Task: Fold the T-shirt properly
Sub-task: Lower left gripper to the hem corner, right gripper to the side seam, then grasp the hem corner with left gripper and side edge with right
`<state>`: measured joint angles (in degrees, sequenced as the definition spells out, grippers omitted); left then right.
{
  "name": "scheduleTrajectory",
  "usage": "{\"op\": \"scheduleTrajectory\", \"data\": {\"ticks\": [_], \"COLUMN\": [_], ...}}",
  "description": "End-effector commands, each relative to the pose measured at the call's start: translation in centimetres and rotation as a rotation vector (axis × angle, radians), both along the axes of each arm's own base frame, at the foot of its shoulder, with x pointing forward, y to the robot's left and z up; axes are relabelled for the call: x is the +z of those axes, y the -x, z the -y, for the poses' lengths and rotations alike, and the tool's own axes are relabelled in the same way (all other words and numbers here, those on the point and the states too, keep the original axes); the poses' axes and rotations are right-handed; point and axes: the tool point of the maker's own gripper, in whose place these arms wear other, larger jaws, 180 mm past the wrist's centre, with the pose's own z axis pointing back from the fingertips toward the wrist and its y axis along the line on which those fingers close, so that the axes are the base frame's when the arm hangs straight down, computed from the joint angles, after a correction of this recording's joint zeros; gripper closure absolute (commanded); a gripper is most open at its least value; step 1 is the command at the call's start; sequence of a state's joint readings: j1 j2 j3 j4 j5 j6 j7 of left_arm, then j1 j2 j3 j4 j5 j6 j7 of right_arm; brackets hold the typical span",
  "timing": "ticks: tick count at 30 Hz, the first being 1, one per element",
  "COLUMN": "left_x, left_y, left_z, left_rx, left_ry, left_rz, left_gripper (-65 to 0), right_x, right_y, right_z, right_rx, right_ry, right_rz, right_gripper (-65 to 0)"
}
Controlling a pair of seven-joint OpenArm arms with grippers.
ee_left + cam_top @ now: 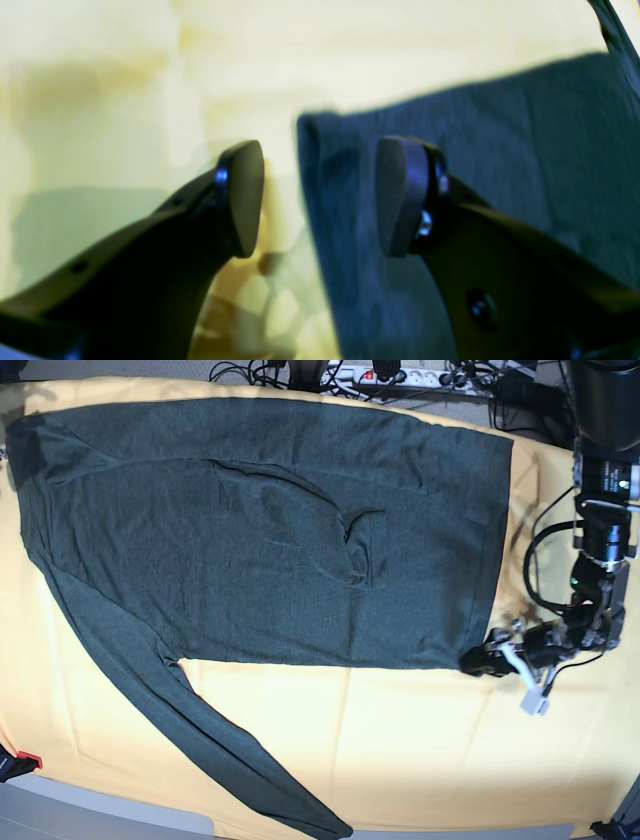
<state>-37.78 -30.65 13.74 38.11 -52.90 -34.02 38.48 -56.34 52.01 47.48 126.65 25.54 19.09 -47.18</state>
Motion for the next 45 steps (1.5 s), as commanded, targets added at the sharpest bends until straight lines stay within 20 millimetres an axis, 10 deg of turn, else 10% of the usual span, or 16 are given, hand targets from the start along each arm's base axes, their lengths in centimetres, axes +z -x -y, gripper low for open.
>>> {"op": "scheduleTrajectory", "data": {"ticks": [1,12,17,24,45], "left_x": [0.7,-0.8,-0.6,0.1,2.7], "left_y": [-0.7,1.6,1.8,0.7,-1.5], "left_z": [0.0,4.6,4.8,4.7,4.7], "left_rx": [-0.001,-0.145,-0.164,-0.128,-0.123], "left_ry": [-0.02,0.053,0.063,0.076,0.062], "left_rz": [0.012,-0.1,-0.098,-0.064,0.014], "left_gripper": [-36.2,-35.3,0.0,0.0,0.0], "right_x": [0.7,0.2,0.4,1.5,-7.5], "right_y": [-0.4,0.1,-0.3,-2.1,-17.9], "right_z": [0.1,-0.1,-0.5,-1.9,-0.9], "right_rx": [0.006,0.004,0.019,0.051,-0.266], "right_ry": [0.018,-0.007,-0.021,-0.11,-0.896], "right_rz": [0.024,0.008,0.035,0.176,0.301], "right_gripper": [-33.6,-33.6,-33.6,-33.9,-34.7]}}
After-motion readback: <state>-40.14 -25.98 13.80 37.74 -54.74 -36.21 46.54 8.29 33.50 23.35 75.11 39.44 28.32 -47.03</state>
